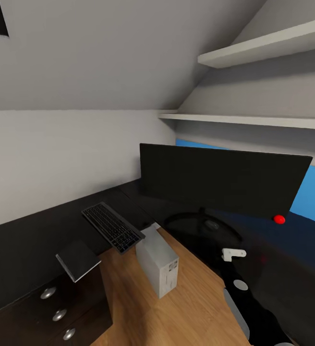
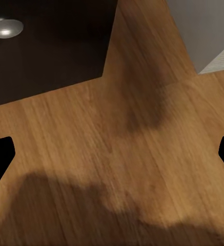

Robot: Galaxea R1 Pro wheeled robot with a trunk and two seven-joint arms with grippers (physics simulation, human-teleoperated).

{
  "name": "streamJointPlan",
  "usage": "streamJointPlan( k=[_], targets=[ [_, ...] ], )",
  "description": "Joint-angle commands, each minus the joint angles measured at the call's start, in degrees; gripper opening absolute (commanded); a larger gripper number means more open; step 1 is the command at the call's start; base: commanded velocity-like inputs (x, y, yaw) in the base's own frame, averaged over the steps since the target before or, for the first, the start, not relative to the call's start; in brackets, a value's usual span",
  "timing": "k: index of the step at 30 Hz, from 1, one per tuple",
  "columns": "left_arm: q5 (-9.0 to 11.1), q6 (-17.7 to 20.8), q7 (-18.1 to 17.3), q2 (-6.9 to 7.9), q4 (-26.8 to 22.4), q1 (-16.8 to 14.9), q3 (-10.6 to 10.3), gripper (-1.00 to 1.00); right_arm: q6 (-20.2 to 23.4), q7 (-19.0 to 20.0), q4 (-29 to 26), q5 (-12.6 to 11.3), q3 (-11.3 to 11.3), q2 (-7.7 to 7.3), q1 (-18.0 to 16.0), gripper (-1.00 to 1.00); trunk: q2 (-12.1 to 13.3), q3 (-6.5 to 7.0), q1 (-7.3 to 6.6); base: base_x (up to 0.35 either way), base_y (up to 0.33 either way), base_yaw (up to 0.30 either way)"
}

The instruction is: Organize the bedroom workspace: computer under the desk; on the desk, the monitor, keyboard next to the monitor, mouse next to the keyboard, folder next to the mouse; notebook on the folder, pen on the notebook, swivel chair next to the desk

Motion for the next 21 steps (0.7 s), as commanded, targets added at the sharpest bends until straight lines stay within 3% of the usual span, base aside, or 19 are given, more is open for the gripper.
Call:
streamJointPlan(
  k=[1,21],
  targets=[
    [0.6,-0.2,-0.3,-0.01,0.1,0.0,-0.3,1.00,0.1,-0.5,-0.1,-0.6,0.3,-0.09,0.0,1.00,0.0,-0.06,0.00,0.000,0.000,0.000],
    [0.6,-0.2,-0.7,0.09,0.1,0.0,-0.4,1.00,0.1,-0.5,-0.1,-0.6,0.3,-0.09,0.0,1.00,0.0,-0.06,0.00,0.005,0.000,0.000]
  ],
)
